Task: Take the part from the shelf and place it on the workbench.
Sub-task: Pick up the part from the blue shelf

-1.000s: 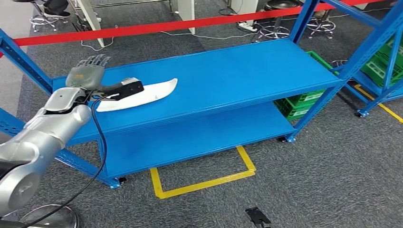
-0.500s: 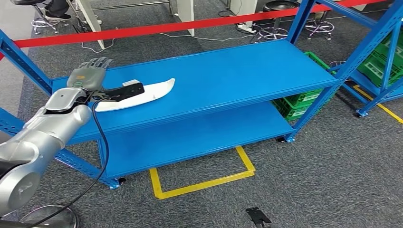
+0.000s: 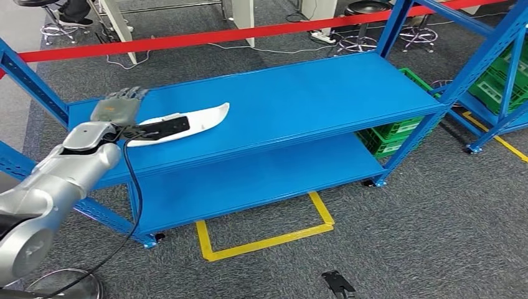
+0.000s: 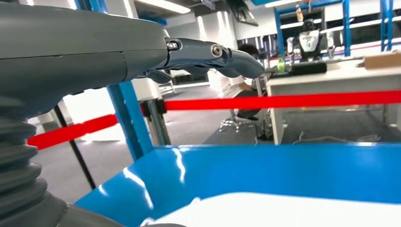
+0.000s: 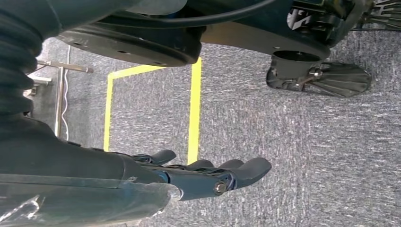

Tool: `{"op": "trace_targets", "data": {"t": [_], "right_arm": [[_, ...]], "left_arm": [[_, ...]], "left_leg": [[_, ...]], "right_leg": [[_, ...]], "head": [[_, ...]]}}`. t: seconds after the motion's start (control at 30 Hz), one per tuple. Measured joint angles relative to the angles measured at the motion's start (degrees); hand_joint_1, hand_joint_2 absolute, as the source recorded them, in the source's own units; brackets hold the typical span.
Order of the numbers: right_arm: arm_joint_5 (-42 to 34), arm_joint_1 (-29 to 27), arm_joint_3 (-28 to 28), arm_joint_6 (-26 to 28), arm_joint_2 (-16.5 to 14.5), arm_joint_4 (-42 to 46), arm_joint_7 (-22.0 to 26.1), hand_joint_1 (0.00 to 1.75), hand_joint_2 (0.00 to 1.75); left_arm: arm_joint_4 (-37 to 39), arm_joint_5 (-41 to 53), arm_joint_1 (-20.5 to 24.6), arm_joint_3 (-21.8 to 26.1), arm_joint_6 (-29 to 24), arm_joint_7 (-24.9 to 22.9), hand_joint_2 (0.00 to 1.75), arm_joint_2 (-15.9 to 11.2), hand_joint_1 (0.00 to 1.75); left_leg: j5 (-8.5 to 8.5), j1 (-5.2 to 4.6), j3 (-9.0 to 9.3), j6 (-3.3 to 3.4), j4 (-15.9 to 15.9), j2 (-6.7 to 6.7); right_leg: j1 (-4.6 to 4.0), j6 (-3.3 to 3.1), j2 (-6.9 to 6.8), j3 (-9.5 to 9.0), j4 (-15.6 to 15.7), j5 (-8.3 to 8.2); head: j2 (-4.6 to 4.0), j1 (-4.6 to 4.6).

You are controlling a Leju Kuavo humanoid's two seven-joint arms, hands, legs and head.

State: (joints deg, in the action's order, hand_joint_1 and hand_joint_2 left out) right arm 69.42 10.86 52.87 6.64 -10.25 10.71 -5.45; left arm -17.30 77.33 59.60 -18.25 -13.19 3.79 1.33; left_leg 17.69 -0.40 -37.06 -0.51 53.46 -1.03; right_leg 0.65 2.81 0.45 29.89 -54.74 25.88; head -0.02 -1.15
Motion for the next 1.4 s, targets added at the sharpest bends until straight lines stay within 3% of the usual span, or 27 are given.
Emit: {"op": "trace_targets", "data": {"t": [0.3,0.93,0.97,1.07,1.1,1.4], "right_arm": [[0.5,0.0,0.0,0.1,0.0,0.0,-0.1,0.0,1.75],[0.7,0.0,0.0,0.2,0.2,0.0,-0.3,0.0,1.75],[0.7,0.0,0.0,0.2,0.2,0.0,-0.3,0.0,1.75],[0.7,0.0,0.0,0.3,0.3,0.0,-0.4,0.0,1.75],[0.7,0.0,0.0,0.4,0.3,0.0,-0.5,0.0,1.75],[0.8,0.0,0.3,0.9,0.4,0.0,-0.5,0.0,1.75]], "left_arm": [[0.7,-0.4,-4.4,0.0,-0.8,-1.3,1.75,-0.5,0.0],[0.9,-1.0,-6.5,0.1,-0.9,-1.7,1.75,-0.5,0.0],[1.0,-1.1,-6.5,0.1,-0.9,-1.8,1.75,-0.6,0.1],[1.0,-1.2,-6.8,0.2,-0.8,-2.2,1.75,-0.6,1.41],[1.0,-1.3,-6.8,0.2,-0.6,-2.4,1.75,-0.6,1.75],[1.2,-1.5,-7.5,1.0,-0.2,-3.8,1.75,-1.1,1.75]], "left_leg": [[0.0,0.01,-0.02,0.0,0.0,0.0],[0.0,0.0,-0.02,0.0,0.0,0.0],[0.0,0.0,-0.02,0.0,0.0,0.0],[0.0,0.0,-0.02,0.0,0.0,0.0],[0.0,0.0,-0.02,0.0,0.0,0.0],[0.0,0.0,-0.02,0.0,0.0,0.0]], "right_leg": [[0.0,0.0,-0.01,0.03,0.0,0.0],[0.0,0.0,-0.01,0.02,0.0,0.0],[0.0,0.0,-0.01,0.02,0.0,0.0],[0.0,0.0,-0.01,0.03,0.0,0.0],[0.0,0.0,-0.01,0.03,0.0,0.0],[0.0,0.0,-0.01,0.03,0.0,0.0]], "head": [[0.0,0.0],[0.0,-0.01],[0.0,-0.01],[0.0,-0.01],[0.0,-0.01],[0.0,-0.01]]}}
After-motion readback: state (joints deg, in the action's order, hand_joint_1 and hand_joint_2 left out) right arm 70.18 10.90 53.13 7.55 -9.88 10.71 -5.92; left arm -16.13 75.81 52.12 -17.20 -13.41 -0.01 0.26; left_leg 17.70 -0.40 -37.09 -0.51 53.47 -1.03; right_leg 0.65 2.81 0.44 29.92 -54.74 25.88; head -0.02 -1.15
